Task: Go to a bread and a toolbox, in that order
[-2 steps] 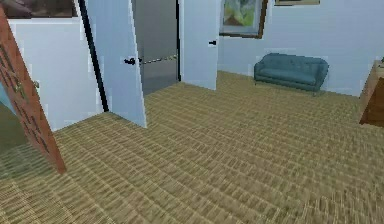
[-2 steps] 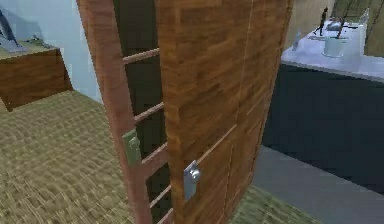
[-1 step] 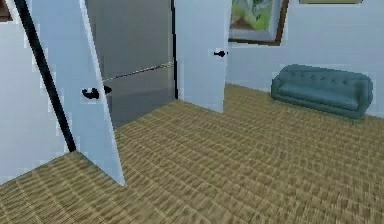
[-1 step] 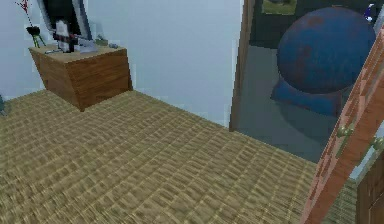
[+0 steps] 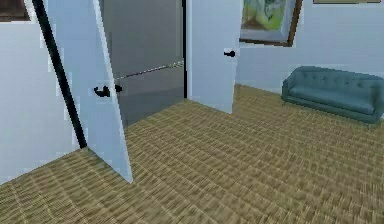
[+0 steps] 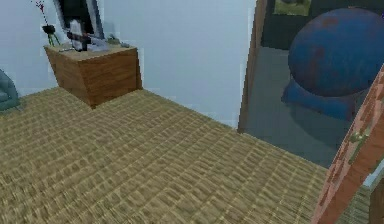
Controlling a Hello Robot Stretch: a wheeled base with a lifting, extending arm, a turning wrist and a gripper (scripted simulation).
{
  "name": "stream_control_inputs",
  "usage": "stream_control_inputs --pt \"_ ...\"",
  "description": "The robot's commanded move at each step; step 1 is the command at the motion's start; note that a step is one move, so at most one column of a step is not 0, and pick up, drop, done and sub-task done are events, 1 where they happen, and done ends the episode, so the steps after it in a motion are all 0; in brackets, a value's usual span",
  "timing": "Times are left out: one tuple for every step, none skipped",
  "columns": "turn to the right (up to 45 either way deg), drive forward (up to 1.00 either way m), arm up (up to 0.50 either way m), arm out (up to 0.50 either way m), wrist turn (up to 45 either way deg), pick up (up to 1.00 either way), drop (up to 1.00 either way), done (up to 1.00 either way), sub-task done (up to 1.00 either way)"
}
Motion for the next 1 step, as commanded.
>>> stream_control_inputs --pt "6.0 0.00 0.00 0.00 0.0 0.00 0.00 0.00 0.00"
